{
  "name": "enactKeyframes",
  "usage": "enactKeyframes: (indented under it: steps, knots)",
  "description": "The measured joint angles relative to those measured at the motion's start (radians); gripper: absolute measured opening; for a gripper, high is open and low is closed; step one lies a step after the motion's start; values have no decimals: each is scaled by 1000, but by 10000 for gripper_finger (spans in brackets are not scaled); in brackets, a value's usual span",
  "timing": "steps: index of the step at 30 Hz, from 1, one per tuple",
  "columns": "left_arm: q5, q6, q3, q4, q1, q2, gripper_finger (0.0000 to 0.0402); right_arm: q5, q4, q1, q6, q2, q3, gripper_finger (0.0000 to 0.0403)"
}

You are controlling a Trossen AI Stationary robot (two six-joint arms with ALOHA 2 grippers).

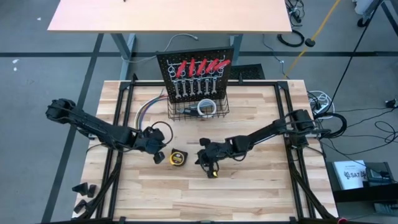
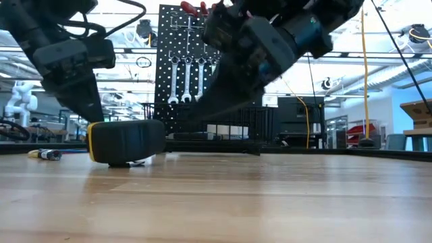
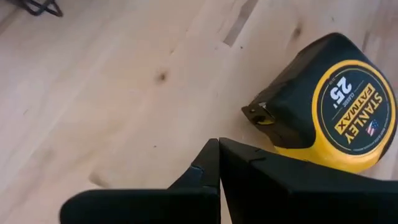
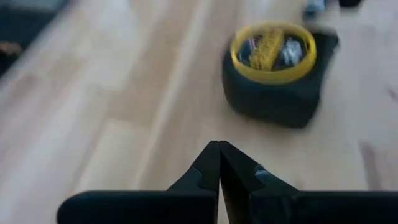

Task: Hang tools onto peg board
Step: Hang the measuring tape on the peg board

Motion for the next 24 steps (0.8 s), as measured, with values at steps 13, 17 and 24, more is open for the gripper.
enactKeyframes:
  steps: [13,17,24]
  knots:
    - [40,-30,0,156,-33,236,2,-64,196,-4,13,108,38,0]
    - [72,-30,1,242,-36,252,2,-82,178,-4,12,181,104,0]
    - [118,-53,1,314,-70,274,2,-50,36,-21,25,253,220,0]
